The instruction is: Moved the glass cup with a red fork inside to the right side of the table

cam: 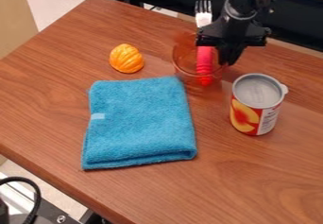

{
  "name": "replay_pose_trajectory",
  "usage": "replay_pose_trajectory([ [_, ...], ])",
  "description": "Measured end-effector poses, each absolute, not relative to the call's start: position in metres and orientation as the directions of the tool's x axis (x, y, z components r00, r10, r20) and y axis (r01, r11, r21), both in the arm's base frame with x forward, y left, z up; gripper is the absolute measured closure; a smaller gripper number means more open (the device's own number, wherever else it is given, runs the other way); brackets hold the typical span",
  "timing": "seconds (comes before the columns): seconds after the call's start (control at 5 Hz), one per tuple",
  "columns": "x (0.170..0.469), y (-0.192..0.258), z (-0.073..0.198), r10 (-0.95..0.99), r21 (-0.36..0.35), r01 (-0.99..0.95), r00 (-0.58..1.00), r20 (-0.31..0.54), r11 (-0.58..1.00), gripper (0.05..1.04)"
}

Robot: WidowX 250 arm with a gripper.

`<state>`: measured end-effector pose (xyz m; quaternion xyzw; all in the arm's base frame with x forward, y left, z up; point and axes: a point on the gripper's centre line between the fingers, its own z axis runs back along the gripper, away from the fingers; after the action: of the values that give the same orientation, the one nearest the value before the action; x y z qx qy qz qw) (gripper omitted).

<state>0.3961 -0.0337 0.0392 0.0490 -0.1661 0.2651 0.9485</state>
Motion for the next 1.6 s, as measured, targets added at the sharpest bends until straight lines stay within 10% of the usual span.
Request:
replay_pose_trajectory([
  [0.4,0.395,-0.030,0.038,0.561,-0.035,-0.580,0.771,0.301,0.814,0.872],
  [1.0,0.403,-0.027,0.043,0.578,-0.044,-0.601,0.742,0.340,0.798,0.112],
  [1.6,0.392,-0.011,0.074,0.619,-0.051,-0.641,0.713,0.328,0.765,0.087],
])
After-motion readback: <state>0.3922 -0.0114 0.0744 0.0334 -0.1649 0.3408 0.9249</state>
